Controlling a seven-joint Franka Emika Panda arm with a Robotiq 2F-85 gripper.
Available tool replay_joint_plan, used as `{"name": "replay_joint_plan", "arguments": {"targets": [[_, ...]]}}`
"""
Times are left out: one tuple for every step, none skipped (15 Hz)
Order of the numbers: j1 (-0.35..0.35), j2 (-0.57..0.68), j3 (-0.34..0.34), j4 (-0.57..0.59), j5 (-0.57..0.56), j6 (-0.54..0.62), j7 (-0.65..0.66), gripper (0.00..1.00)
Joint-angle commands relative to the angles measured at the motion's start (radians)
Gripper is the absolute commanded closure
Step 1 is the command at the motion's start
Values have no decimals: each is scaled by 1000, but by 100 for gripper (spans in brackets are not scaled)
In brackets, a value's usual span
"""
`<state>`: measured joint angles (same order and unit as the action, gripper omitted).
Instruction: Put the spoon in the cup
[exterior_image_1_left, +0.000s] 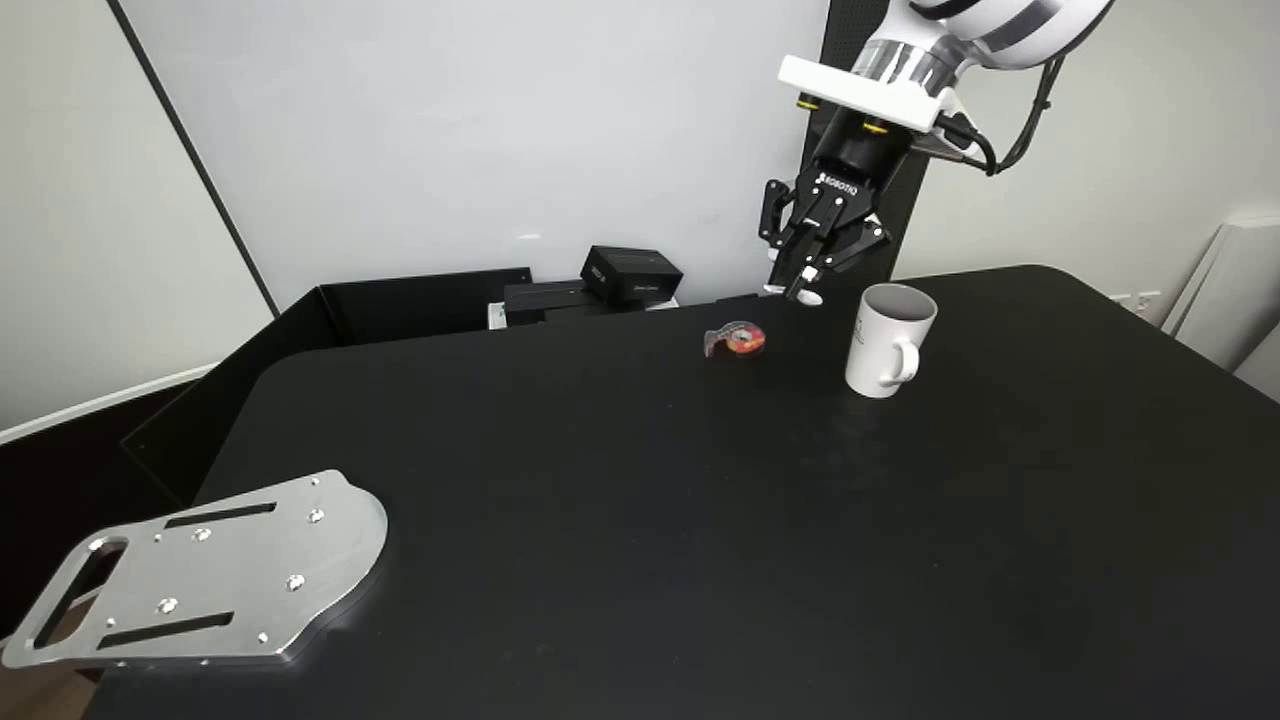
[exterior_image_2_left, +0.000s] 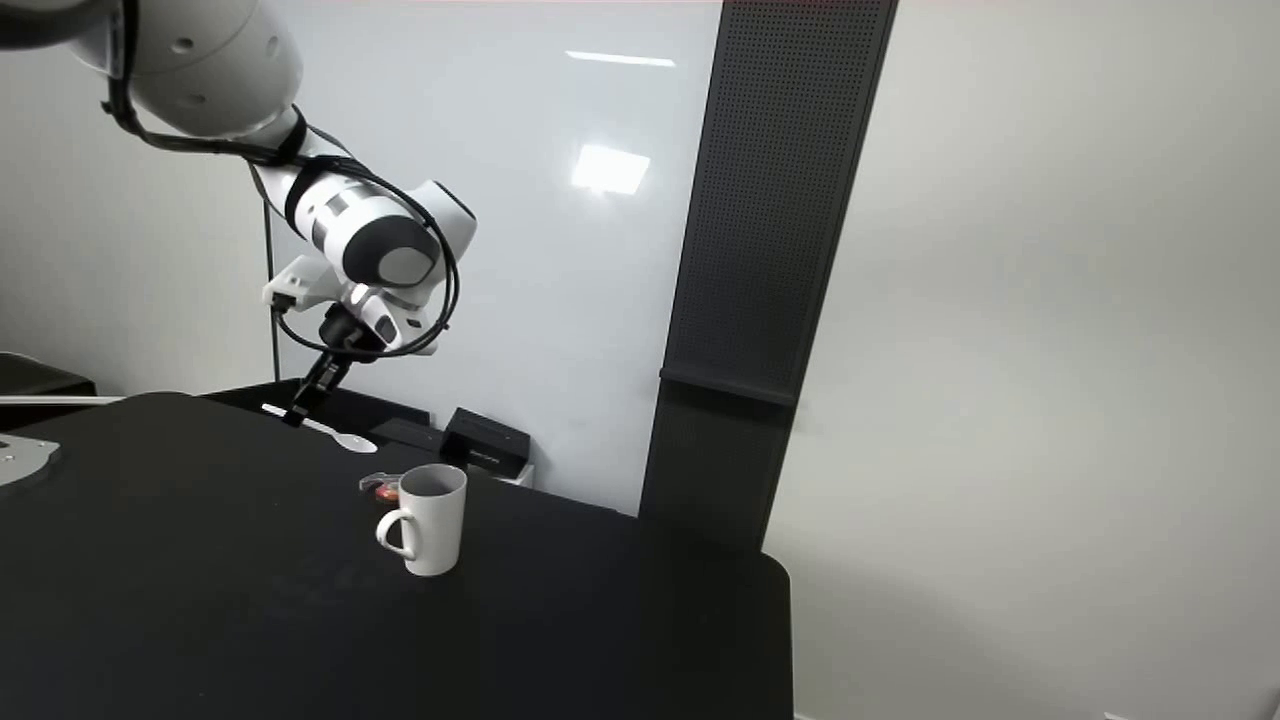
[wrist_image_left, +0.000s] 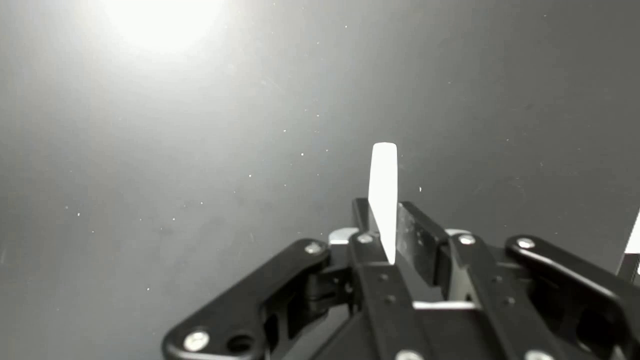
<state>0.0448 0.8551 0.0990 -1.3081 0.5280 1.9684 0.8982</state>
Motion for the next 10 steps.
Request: {"name": "replay_joint_plan", "arguments": {"targets": [[-40,0,8,30,47,-41,5,95],[-47,0,6,31,59,-42,5,95],[-54,-1,2,31,66,-43,6,95],[-61,-2,0,31,76,-44,6,95],[-69,-3,-2,29,84,-44,4,95],[-76,-5,-4,27,94,-43,2,95],[-83,-6,-6,25,102,-42,0,95],[-89,-6,-7,24,112,-40,-1,95],[-97,-6,-8,22,122,-40,-2,95],[-103,-6,-9,20,132,-39,-3,95]]}}
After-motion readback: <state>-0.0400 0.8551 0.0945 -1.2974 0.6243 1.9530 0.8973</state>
